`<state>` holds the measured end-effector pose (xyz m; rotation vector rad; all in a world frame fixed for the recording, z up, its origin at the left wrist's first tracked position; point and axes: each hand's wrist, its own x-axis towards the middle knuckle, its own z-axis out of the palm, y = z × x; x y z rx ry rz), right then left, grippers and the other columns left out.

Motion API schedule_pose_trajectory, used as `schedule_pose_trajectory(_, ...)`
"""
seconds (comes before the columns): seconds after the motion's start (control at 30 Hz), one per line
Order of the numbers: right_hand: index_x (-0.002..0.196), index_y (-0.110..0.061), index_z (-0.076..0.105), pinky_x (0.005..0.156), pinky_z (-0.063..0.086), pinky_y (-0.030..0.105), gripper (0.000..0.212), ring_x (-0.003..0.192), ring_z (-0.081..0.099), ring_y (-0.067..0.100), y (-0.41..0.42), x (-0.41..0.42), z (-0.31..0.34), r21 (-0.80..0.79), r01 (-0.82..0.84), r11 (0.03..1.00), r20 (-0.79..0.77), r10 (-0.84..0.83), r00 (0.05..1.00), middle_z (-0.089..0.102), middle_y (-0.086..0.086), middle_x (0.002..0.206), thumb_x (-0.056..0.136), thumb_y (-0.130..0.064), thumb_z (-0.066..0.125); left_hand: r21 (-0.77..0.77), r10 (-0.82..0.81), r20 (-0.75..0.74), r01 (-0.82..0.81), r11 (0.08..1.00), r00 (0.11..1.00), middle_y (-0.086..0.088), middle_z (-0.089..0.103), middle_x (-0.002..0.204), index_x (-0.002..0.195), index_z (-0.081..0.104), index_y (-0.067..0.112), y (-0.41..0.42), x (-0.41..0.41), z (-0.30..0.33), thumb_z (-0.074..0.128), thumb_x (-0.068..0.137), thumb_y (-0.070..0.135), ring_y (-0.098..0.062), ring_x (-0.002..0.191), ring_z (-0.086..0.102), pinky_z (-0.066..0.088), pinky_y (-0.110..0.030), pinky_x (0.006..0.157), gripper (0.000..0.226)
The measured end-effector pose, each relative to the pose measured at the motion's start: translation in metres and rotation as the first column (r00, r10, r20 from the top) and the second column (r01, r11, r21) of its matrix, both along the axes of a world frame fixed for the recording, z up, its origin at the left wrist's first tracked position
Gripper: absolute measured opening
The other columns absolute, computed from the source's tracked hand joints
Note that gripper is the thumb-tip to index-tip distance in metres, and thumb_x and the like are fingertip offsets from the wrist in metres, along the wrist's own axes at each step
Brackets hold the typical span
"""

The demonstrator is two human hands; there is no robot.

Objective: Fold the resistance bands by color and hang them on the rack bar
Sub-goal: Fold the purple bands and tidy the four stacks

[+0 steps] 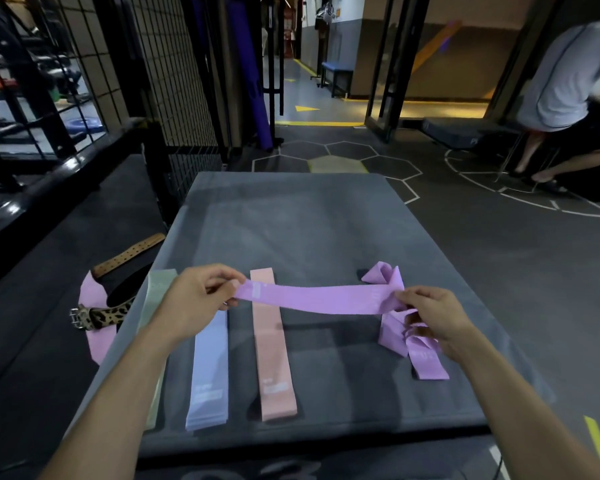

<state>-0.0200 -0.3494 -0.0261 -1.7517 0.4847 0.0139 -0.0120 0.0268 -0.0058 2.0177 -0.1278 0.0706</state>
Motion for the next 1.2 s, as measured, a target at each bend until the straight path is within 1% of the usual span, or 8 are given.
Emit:
schedule_pose_trajectory(0.1, 0.081, -0.004, 0.071, 0.047, 0.043, 0.027, 0.014, 0.052, 0.048, 0.021, 0.001, 0.01, -0.004, -0.025, 0.134, 0.991, 0.11, -0.131, 0.985, 0.065, 0.009, 0.072, 0.092, -0.008, 0.062, 0.127, -0.124, -0.082, 0.134, 0.983, 0.989, 0.007, 0.077, 0.082, 0.095, 0.073, 0.024, 0.001, 0.0, -0.008, 0.053, 0.09, -0.013, -0.017, 0.079, 0.075, 0.057, -0.022, 0.071, 0.042)
schedule_pose_trajectory(0.2, 0.079, -0.009, 0.073, 0.056, 0.044, 0.032, 0.016, 0.058, 0.047, 0.021, 0.003, 0.02, -0.005, -0.068, 0.17, 0.983, 0.154, -0.158, 0.975, 0.069, 0.008, 0.073, 0.092, -0.011, 0.064, 0.342, -0.136, 0.019, 0.121, 0.932, 0.991, 0.015, 0.074, 0.081, 0.088, 0.071, 0.037, 0.001, 0.002, -0.016, 0.064, 0.085, -0.003, -0.002, 0.076, 0.071, 0.059, -0.029, 0.074, 0.041)
schedule_pose_trajectory(0.37, 0.083, -0.014, 0.075, 0.06, 0.044, 0.026, 0.008, 0.058, 0.056, 0.017, 0.002, 0.041, -0.008, -0.229, 0.136, 0.964, 0.194, -0.092, 0.977, 0.071, -0.001, 0.07, 0.088, -0.017, 0.07, 0.484, -0.2, 0.201, 0.08, 0.871, 0.959, 0.023, 0.069, 0.09, 0.084, 0.07, 0.042, 0.004, 0.007, -0.017, 0.067, 0.089, 0.008, -0.003, 0.083, 0.065, 0.055, -0.031, 0.074, 0.035)
schedule_pose_trajectory(0.47, 0.084, -0.017, 0.075, 0.065, 0.045, 0.025, 0.006, 0.066, 0.063, 0.018, 0.006, 0.066, -0.007, -0.397, 0.039, 0.917, 0.177, 0.034, 0.984, 0.074, 0.002, 0.081, 0.088, -0.02, 0.073, 0.527, -0.286, 0.219, 0.134, 0.839, 0.933, 0.021, 0.059, 0.108, 0.088, 0.073, 0.037, 0.002, 0.007, -0.019, 0.072, 0.088, 0.012, -0.002, 0.101, 0.058, 0.05, -0.028, 0.087, 0.026)
schedule_pose_trajectory(0.73, 0.097, -0.017, 0.076, 0.073, 0.044, 0.018, 0.012, 0.075, 0.063, 0.008, 0.057, 0.146, 0.028, -0.721, -0.327, 0.611, 0.042, 0.509, 0.86, 0.072, -0.004, 0.087, 0.088, -0.025, 0.076, 0.436, -0.679, -0.075, 0.637, 0.636, 0.73, 0.009, 0.074, 0.1, 0.106, 0.077, 0.023, -0.069, -0.011, -0.019, 0.073, 0.089, 0.02, 0.0, 0.085, 0.064, 0.052, -0.025, 0.085, 0.017)
schedule_pose_trajectory(0.87, 0.093, -0.017, 0.078, 0.084, 0.054, 0.033, 0.011, 0.081, 0.067, 0.015, 0.091, 0.168, 0.028, -0.82, -0.402, 0.407, -0.032, 0.668, 0.743, 0.075, -0.001, 0.088, 0.086, -0.025, 0.076, 0.337, -0.739, -0.15, 0.736, 0.587, 0.657, 0.005, 0.077, 0.104, 0.106, 0.076, 0.019, -0.103, -0.024, -0.033, 0.075, 0.089, 0.015, -0.005, 0.091, 0.07, 0.054, -0.026, 0.089, 0.018)
schedule_pose_trajectory(1.07, 0.089, -0.028, 0.073, 0.079, 0.054, 0.031, 0.017, 0.085, 0.064, 0.019, 0.126, 0.178, -0.001, -0.853, -0.493, 0.174, -0.278, 0.647, 0.71, 0.074, -0.005, 0.094, 0.083, -0.044, 0.076, 0.244, -0.772, -0.138, 0.777, 0.58, 0.62, -0.007, 0.076, 0.098, 0.1, 0.076, 0.006, -0.121, -0.024, -0.046, 0.074, 0.086, 0.003, -0.014, 0.086, 0.068, 0.053, -0.028, 0.081, 0.015)
schedule_pose_trajectory(1.2, 0.095, -0.028, 0.072, 0.077, 0.051, 0.03, 0.018, 0.087, 0.062, 0.022, 0.131, 0.178, -0.016, -0.866, -0.478, 0.146, -0.308, 0.597, 0.741, 0.071, -0.002, 0.101, 0.086, -0.045, 0.073, 0.279, -0.764, -0.181, 0.777, 0.564, 0.62, -0.003, 0.076, 0.097, 0.098, 0.077, 0.01, -0.119, -0.022, -0.05, 0.073, 0.085, 0.005, -0.011, 0.085, 0.067, 0.054, -0.028, 0.08, 0.015)
